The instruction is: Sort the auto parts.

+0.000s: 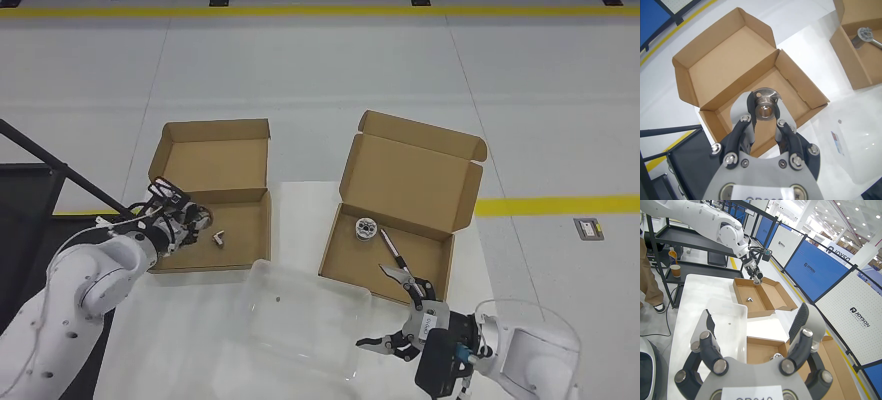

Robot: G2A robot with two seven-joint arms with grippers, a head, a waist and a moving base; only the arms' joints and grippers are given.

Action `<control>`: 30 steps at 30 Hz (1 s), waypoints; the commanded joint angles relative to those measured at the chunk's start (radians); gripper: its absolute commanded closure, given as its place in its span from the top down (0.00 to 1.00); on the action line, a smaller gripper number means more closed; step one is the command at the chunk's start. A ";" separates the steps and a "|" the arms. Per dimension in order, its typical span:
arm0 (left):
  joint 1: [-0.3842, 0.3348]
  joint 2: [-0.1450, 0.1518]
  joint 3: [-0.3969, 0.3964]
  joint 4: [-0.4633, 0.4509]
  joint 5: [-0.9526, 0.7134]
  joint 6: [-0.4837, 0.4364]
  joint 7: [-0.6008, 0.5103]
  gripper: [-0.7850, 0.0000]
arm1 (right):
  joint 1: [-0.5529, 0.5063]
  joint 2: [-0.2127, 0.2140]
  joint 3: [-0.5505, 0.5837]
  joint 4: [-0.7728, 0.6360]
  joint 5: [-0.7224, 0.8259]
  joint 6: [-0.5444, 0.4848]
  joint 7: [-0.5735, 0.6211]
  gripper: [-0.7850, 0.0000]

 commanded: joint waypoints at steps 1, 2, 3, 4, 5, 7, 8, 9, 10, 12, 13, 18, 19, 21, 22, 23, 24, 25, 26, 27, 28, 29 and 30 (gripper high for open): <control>-0.068 -0.020 0.057 0.076 0.008 -0.006 0.006 0.00 | 0.000 0.000 0.000 0.000 0.000 0.000 0.000 1.00; -0.099 -0.031 0.084 0.111 0.011 -0.012 0.010 0.00 | 0.000 0.000 0.000 0.000 0.000 0.000 0.000 1.00; -0.128 -0.042 0.109 0.147 0.014 -0.017 0.014 0.00 | 0.000 0.000 0.000 0.000 0.000 0.000 0.000 1.00; -0.156 -0.053 0.134 0.182 0.016 -0.024 0.017 0.00 | 0.000 0.000 0.000 0.000 0.000 0.000 0.000 1.00; -0.182 -0.065 0.158 0.217 0.018 -0.030 0.023 0.00 | 0.000 0.000 0.000 0.000 0.000 0.000 0.000 1.00; -0.227 -0.088 0.204 0.282 0.030 -0.040 0.035 0.00 | 0.000 0.000 0.000 0.000 0.000 0.000 0.000 1.00; -0.248 -0.100 0.227 0.312 0.034 -0.047 0.042 0.00 | 0.000 0.000 0.000 0.000 0.000 0.000 0.000 1.00; -0.267 -0.112 0.249 0.342 0.037 -0.055 0.049 0.00 | 0.000 0.000 0.000 0.000 0.000 0.000 0.000 1.00; -0.286 -0.125 0.270 0.369 0.038 -0.064 0.056 0.00 | 0.000 0.000 0.000 0.000 0.000 0.000 0.000 1.00; -0.319 -0.150 0.313 0.419 0.049 -0.079 0.066 0.00 | 0.000 0.000 0.000 0.000 0.000 0.000 0.000 1.00; -0.335 -0.163 0.334 0.442 0.056 -0.085 0.071 0.00 | 0.000 0.000 0.000 0.000 0.000 0.000 0.000 1.00; -0.404 -0.224 0.405 0.557 0.051 -0.134 0.103 0.00 | 0.000 0.000 0.000 0.000 0.000 0.000 0.000 1.00; -0.404 -0.224 0.405 0.557 0.051 -0.134 0.103 0.00 | 0.000 0.000 0.000 0.000 0.000 0.000 0.000 1.00; -0.404 -0.224 0.405 0.557 0.051 -0.134 0.103 0.00 | 0.000 0.000 0.000 0.000 0.000 0.000 0.000 1.00; -0.404 -0.224 0.405 0.557 0.051 -0.134 0.103 0.00 | 0.000 0.000 0.000 0.000 0.000 0.000 0.000 1.00; -0.404 -0.224 0.405 0.557 0.051 -0.134 0.103 0.00 | 0.000 0.000 0.000 0.000 0.000 0.000 0.000 1.00; -0.404 -0.224 0.405 0.557 0.051 -0.134 0.103 0.00 | 0.000 0.000 0.000 0.000 0.000 0.000 0.000 1.00; -0.404 -0.224 0.405 0.557 0.051 -0.134 0.103 0.00 | 0.000 0.000 0.000 0.000 0.000 0.000 0.000 1.00; -0.404 -0.224 0.405 0.557 0.051 -0.134 0.103 0.00 | 0.000 0.000 0.000 0.000 0.000 0.000 0.000 1.00; -0.404 -0.224 0.405 0.557 0.051 -0.134 0.103 0.00 | 0.000 0.000 0.000 0.000 0.000 0.000 0.000 1.00; -0.404 -0.224 0.405 0.557 0.051 -0.134 0.103 0.00 | 0.000 0.000 0.000 0.000 0.000 0.000 0.000 1.00; -0.404 -0.224 0.405 0.557 0.051 -0.134 0.103 0.00 | 0.000 0.000 0.000 0.000 0.000 0.000 0.000 1.00; -0.385 -0.223 0.404 0.546 0.061 -0.117 0.112 0.00 | 0.000 0.000 0.000 0.000 0.000 0.000 0.000 1.00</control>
